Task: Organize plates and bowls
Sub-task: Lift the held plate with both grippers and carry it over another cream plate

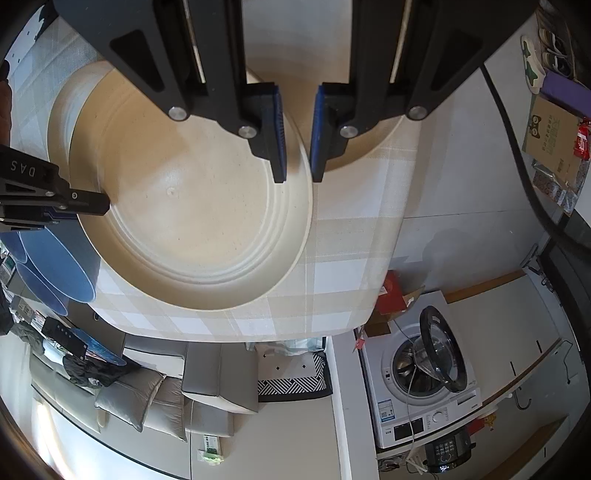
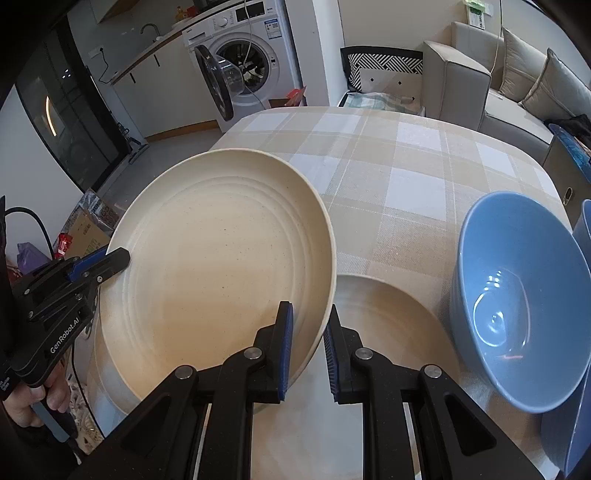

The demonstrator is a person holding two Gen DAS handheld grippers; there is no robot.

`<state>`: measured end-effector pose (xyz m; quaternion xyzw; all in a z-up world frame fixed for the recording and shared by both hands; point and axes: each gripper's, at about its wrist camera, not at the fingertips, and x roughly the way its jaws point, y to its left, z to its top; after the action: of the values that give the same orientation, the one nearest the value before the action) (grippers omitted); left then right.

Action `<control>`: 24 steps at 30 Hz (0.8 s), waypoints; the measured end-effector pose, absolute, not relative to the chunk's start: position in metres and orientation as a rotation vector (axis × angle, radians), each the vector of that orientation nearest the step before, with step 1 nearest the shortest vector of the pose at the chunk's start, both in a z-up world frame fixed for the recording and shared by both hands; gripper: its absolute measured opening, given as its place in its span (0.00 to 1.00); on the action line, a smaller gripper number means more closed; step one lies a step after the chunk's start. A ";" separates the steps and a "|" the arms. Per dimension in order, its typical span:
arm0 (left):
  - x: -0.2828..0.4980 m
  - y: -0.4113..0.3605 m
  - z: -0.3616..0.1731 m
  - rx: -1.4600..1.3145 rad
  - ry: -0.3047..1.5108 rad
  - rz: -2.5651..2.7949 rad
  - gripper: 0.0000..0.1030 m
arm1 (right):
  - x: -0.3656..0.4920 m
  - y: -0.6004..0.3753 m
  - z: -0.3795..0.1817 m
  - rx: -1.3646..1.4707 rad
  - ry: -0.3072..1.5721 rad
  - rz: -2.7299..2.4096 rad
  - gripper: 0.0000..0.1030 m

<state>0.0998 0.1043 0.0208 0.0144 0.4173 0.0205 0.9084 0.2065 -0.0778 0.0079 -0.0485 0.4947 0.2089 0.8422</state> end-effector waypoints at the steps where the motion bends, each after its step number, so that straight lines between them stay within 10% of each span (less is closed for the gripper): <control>1: 0.097 0.103 0.021 0.030 0.862 0.040 0.09 | 0.203 -0.080 0.008 -0.102 1.045 0.440 0.15; 24: 0.065 0.069 0.010 0.052 0.872 -0.015 0.09 | 0.151 -0.117 -0.011 -0.096 1.094 0.438 0.16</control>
<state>0.0648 0.0690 0.0101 0.0254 0.4222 -0.0072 0.9061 0.1512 -0.1174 -0.0111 -0.0450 0.5157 0.2066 0.8303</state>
